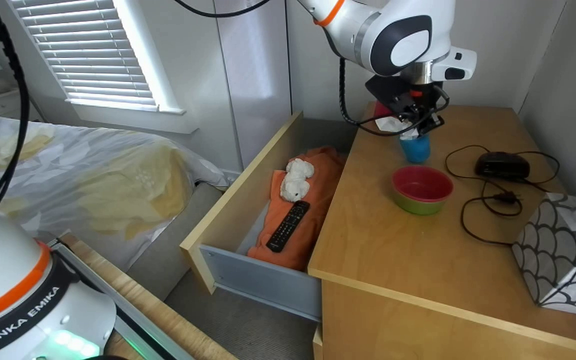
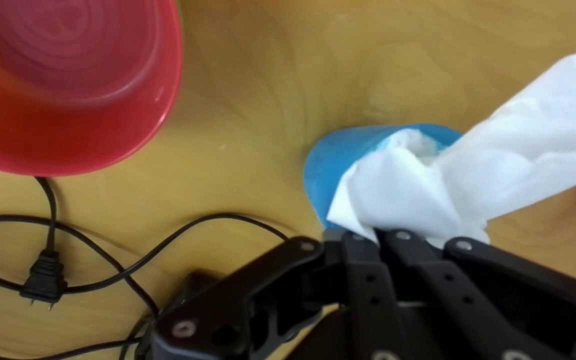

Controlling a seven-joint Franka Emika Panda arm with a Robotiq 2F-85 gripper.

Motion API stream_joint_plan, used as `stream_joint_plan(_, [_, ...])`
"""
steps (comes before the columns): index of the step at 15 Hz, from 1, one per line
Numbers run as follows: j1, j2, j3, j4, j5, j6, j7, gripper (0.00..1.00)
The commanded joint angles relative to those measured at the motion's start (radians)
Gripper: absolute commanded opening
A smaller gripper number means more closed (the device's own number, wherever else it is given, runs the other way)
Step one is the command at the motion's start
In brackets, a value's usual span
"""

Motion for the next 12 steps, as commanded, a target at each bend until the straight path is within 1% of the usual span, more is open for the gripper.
stream_joint_plan(1, [-0.028,0.044,0.007,0.052,0.025,-0.050,-0.032,0.01])
stream_joint_plan(8, [-0.052,0.100,0.003,0.134,0.013,-0.116,-0.053,0.01])
stream_joint_plan(12, [-0.036,0.123,-0.003,0.186,-0.008,-0.158,-0.065,0.01])
